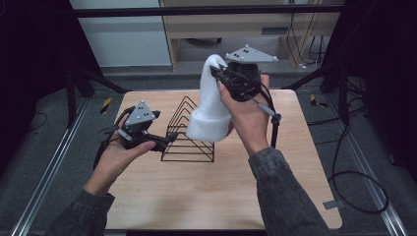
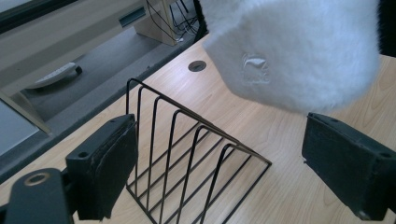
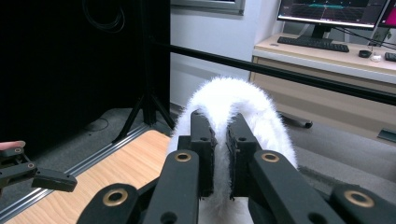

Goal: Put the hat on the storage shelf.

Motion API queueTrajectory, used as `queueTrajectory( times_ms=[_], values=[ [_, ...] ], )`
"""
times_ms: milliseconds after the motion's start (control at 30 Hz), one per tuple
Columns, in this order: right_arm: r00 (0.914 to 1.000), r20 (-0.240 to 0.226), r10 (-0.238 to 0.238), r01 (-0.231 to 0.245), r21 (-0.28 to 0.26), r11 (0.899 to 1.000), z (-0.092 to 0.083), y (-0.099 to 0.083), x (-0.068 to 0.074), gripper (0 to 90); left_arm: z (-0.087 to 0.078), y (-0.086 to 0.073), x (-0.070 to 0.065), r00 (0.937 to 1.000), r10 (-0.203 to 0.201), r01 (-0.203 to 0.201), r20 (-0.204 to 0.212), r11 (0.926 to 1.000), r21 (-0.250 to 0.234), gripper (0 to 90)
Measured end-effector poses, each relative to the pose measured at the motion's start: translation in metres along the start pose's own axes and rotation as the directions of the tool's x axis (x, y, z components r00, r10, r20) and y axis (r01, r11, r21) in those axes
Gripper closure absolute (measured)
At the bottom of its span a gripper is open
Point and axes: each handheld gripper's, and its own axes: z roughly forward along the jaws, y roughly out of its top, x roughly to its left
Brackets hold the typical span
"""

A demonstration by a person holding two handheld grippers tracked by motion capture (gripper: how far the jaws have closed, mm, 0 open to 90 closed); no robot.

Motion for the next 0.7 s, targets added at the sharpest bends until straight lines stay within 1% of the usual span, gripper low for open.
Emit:
queueTrajectory(
  times_ms=[33, 133, 200, 233, 267, 333, 400, 467, 500, 533, 633, 667, 700],
  values=[
    [1.0000, 0.000, 0.002, -0.002, 0.000, 1.000, 0.001, 0.000, 0.000, 84.1, 0.001, 0.001, -0.001, 1.0000, -0.005, 0.005, 0.002, 1.0000, -0.006, 10.7],
    [1.0000, -0.001, 0.005, -0.005, 0.002, 1.000, 0.005, 0.001, 0.001, 84.1, 0.004, 0.005, -0.003, 0.9999, 0.007, -0.007, 0.008, 0.9999, 0.007, 11.6],
    [1.0000, -0.003, 0.006, -0.006, 0.007, 1.000, 0.007, 0.001, 0.002, 84.1, 0.007, 0.007, -0.006, 0.9999, 0.005, -0.005, 0.012, 1.0000, 0.002, 12.8],
    [1.0000, -0.003, 0.007, -0.007, 0.008, 1.000, 0.009, 0.001, 0.002, 84.1, 0.008, 0.009, -0.007, 0.9998, 0.003, -0.003, 0.019, 1.0000, -0.003, 13.5],
    [1.0000, -0.003, 0.007, -0.007, 0.008, 1.000, 0.009, 0.001, 0.002, 84.1, 0.008, 0.009, -0.007, 0.9998, 0.003, -0.003, 0.019, 1.0000, -0.003, 14.3],
    [0.9999, -0.006, 0.009, -0.009, 0.007, 1.000, 0.012, 0.001, 0.005, 84.1, 0.012, 0.013, -0.011, 0.9994, 0.008, -0.008, 0.035, 1.0000, 0.000, 15.6],
    [0.9999, -0.007, 0.011, -0.011, 0.008, 1.000, 0.013, 0.002, 0.006, 84.1, 0.014, 0.014, -0.013, 0.9991, 0.009, -0.009, 0.041, 1.0000, 0.000, 16.5],
    [0.9999, -0.008, 0.008, -0.008, 0.009, 1.000, 0.015, 0.002, 0.008, 84.1, 0.016, 0.020, -0.017, 0.9981, 0.007, -0.006, 0.061, 0.9999, -0.013, 21.1],
    [0.9999, -0.008, 0.008, -0.008, 0.008, 1.000, 0.016, 0.002, 0.008, 84.1, 0.016, 0.020, -0.017, 0.9981, 0.007, -0.006, 0.061, 0.9999, -0.013, 23.4],
    [0.9999, -0.007, 0.011, -0.011, 0.005, 1.000, 0.016, 0.002, 0.008, 84.1, 0.016, 0.024, -0.020, 0.9972, 0.012, -0.011, 0.074, 0.9998, -0.020, 25.9],
    [0.9999, -0.007, 0.013, -0.013, 0.001, 1.000, 0.016, 0.002, 0.009, 84.1, 0.021, 0.028, -0.024, 0.9941, 0.013, -0.011, 0.108, 0.9998, -0.018, 33.5],
    [0.9999, -0.007, 0.013, -0.013, 0.001, 1.000, 0.016, 0.002, 0.009, 84.1, 0.021, 0.028, -0.024, 0.9941, 0.013, -0.011, 0.108, 0.9998, -0.018, 36.4],
    [0.9999, -0.010, 0.012, -0.012, 0.002, 1.000, 0.016, 0.002, 0.011, 84.1, 0.024, 0.031, -0.026, 0.9932, 0.019, -0.018, 0.115, 0.9998, -0.008, 39.8]
  ],
)
